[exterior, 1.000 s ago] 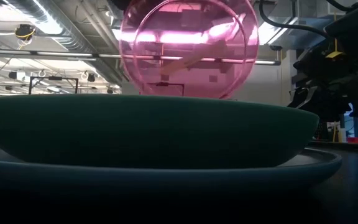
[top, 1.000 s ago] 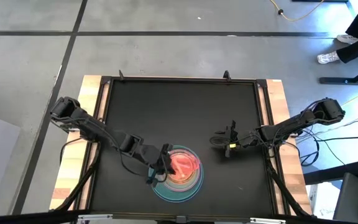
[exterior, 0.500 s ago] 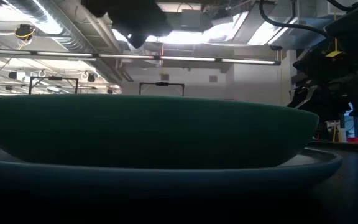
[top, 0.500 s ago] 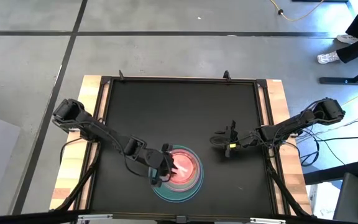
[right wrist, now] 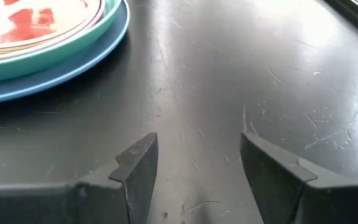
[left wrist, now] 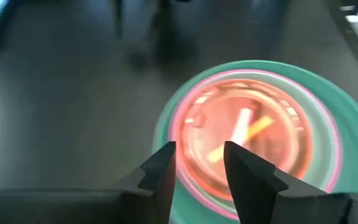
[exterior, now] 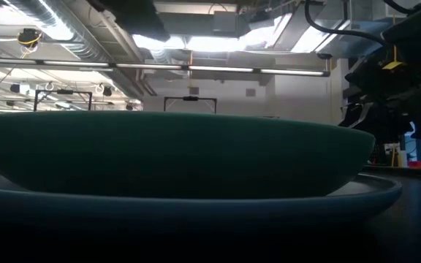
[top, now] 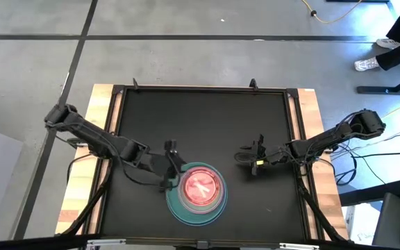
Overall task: Stack plastic plates
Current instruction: Return to Home Position
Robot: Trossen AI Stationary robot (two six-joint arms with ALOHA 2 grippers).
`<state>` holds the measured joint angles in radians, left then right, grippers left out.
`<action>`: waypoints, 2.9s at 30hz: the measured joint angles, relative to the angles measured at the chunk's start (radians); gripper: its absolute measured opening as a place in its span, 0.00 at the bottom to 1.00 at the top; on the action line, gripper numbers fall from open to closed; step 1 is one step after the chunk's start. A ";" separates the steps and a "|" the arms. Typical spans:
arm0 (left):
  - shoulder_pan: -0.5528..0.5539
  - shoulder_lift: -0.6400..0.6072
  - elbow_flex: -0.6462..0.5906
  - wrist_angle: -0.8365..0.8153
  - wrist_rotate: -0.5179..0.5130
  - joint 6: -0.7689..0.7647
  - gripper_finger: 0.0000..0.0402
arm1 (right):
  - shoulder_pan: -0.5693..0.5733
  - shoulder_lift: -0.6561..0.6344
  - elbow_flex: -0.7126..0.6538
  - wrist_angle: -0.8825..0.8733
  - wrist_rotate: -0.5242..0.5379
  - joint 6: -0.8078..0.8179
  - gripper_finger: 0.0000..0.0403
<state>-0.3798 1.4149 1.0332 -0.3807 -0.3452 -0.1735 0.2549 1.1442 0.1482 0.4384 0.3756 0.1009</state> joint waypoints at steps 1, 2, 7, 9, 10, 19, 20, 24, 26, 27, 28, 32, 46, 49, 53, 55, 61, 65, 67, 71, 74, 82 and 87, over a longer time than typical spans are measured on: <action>0.000 -0.023 -0.008 -0.003 -0.024 0.015 0.31 | 0.000 0.000 0.000 -0.002 0.003 0.000 0.55; 0.000 -0.049 -0.028 0.007 -0.035 0.030 0.31 | 0.000 0.000 0.000 -0.001 0.008 0.000 0.55; 0.026 -0.232 -0.224 0.178 -0.024 0.083 0.26 | 0.000 0.000 0.000 0.002 0.006 0.000 0.55; 0.057 -0.328 -0.332 0.253 -0.018 0.088 0.25 | 0.000 0.000 0.000 0.005 -0.001 0.000 0.55; 0.075 -0.380 -0.390 0.300 -0.002 0.096 0.24 | 0.000 0.000 0.000 0.010 -0.001 0.000 0.55; 0.199 -0.759 -0.794 0.687 0.039 0.139 0.19 | 0.000 0.000 0.000 0.041 -0.002 -0.026 0.55; 0.203 -0.784 -0.820 0.688 0.015 0.130 0.19 | 0.000 0.000 0.000 0.041 -0.001 -0.026 0.55; 0.214 -0.850 -0.907 0.686 -0.034 0.096 0.19 | 0.000 0.000 0.000 0.042 -0.002 -0.026 0.55; 0.218 -0.879 -0.929 0.688 -0.022 0.087 0.18 | 0.000 0.000 0.000 0.041 -0.002 -0.027 0.55; 0.219 -0.898 -0.937 0.690 -0.008 0.086 0.17 | 0.000 0.000 0.000 0.041 -0.007 -0.027 0.55; 0.219 -0.918 -0.945 0.691 0.009 0.087 0.16 | 0.000 0.000 0.000 0.041 -0.022 -0.030 0.55; 0.219 -1.009 -0.977 0.681 0.051 0.097 0.10 | 0.000 0.000 0.000 0.040 -0.075 -0.043 0.55; 0.219 -1.319 -1.026 0.495 0.014 0.105 0.02 | 0.000 -0.277 0.000 -0.121 -0.152 -0.080 0.43; 0.219 -1.346 -1.026 0.453 0.013 0.105 0.02 | 0.000 -0.442 0.000 -0.261 -0.195 -0.079 0.33; 0.219 -1.358 -1.025 0.439 0.015 0.106 0.01 | 0.000 -0.684 0.000 -0.454 -0.233 -0.063 0.19; 0.219 -1.358 -1.025 0.439 0.015 0.106 0.00 | 0.000 -0.809 0.000 -0.529 -0.270 -0.070 0.13; 0.219 -1.358 -1.025 0.439 0.015 0.106 0.01 | 0.000 -1.142 -0.061 -0.565 -0.350 -0.130 0.01; 0.218 -1.361 -1.025 0.442 0.017 0.105 0.02 | -0.004 -1.127 -0.093 -0.545 -0.354 -0.106 0.02; 0.218 -1.362 -1.025 0.440 0.015 0.105 0.02 | -0.009 -1.084 -0.105 -0.500 -0.368 -0.110 0.02; 0.218 -1.364 -1.025 0.444 -0.009 0.106 0.02 | -0.007 -1.075 -0.141 -0.417 -0.365 -0.139 0.00; 0.218 -1.364 -1.025 0.444 -0.028 0.126 0.02 | -0.007 -1.065 -0.140 -0.419 -0.347 -0.140 0.01; 0.218 -1.363 -1.025 0.443 -0.031 0.157 0.02 | -0.007 -1.064 -0.140 -0.418 -0.342 -0.128 0.01; 0.218 -1.363 -1.025 0.443 -0.031 0.158 0.02 | -0.007 -1.063 -0.140 -0.418 -0.342 -0.130 0.01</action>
<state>-0.1616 0.0521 0.0078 0.0626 -0.3759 -0.0159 0.2481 0.0811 0.0082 0.0200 0.0334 -0.0292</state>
